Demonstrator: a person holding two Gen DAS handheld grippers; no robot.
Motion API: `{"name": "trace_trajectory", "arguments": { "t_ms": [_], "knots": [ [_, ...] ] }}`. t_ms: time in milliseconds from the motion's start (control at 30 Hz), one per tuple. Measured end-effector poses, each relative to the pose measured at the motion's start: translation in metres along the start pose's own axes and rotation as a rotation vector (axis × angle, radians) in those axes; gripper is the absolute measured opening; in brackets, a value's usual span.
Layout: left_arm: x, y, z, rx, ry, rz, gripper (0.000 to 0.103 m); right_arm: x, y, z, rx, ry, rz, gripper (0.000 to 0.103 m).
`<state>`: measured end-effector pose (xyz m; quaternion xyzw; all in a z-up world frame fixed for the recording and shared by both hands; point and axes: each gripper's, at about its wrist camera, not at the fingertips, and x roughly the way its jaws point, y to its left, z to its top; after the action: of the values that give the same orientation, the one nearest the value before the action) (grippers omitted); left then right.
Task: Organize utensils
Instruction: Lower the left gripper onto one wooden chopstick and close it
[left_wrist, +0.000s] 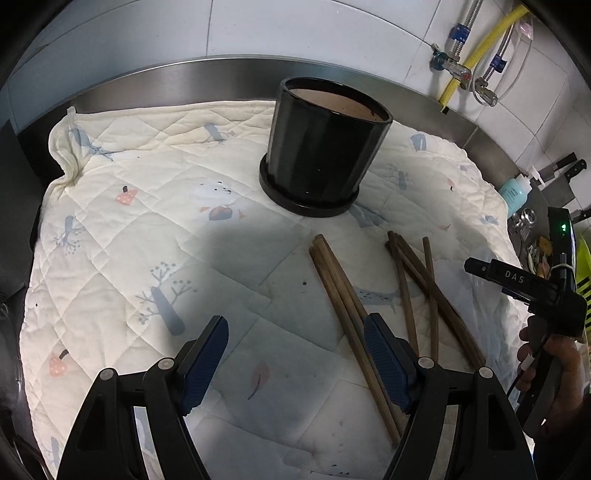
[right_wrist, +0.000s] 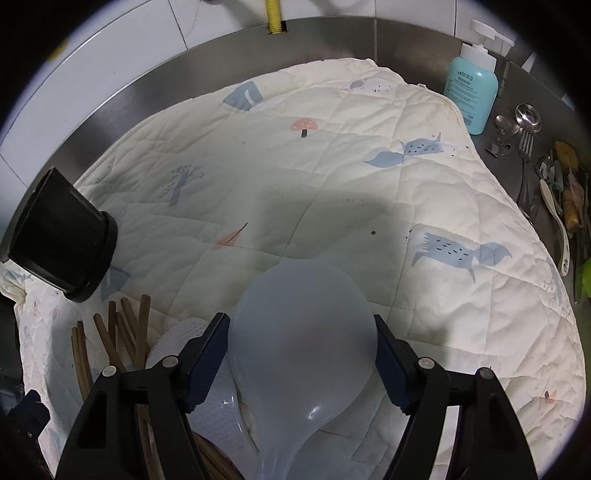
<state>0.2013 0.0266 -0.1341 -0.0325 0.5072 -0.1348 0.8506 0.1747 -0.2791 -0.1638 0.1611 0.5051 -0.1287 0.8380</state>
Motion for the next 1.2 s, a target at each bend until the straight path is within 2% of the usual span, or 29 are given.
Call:
{"name": "trace_trajectory", "arguments": {
  "t_ms": [233,300,367,467,567,633,767,900,1000,1200],
  "knots": [
    [0.004,-0.005,0.0,0.002,0.009,-0.02,0.08,-0.019,-0.008,0.001,0.002,-0.045,0.048,0.082],
    [0.007,-0.008,0.001,0.001,0.013,-0.036,0.076,-0.027,-0.008,0.002,-0.005,-0.064,0.068,0.082],
    [0.013,-0.011,0.002,0.004,0.026,-0.061,0.06,-0.035,-0.009,0.003,-0.009,-0.086,0.097,0.082],
    [0.026,-0.015,0.004,-0.003,0.058,-0.083,0.042,-0.047,-0.008,0.005,-0.028,-0.122,0.115,0.082],
    [0.042,-0.012,0.008,-0.046,0.088,-0.1,0.029,-0.056,-0.008,0.007,-0.042,-0.151,0.126,0.082],
    [0.053,-0.009,0.011,-0.081,0.106,-0.102,0.025,-0.061,-0.009,0.008,-0.042,-0.163,0.137,0.082],
    [0.063,-0.012,0.02,-0.087,0.098,-0.074,0.021,-0.067,-0.009,0.009,-0.049,-0.182,0.15,0.082],
    [0.068,-0.023,0.025,-0.046,0.1,-0.014,0.021,-0.071,-0.007,0.008,-0.071,-0.2,0.154,0.082],
    [0.072,-0.028,0.028,-0.054,0.112,0.006,0.021,-0.075,-0.003,0.006,-0.089,-0.214,0.156,0.082],
    [0.081,-0.048,0.031,0.014,0.119,0.116,0.021,-0.081,-0.002,0.005,-0.111,-0.228,0.177,0.082]
  ]
}}
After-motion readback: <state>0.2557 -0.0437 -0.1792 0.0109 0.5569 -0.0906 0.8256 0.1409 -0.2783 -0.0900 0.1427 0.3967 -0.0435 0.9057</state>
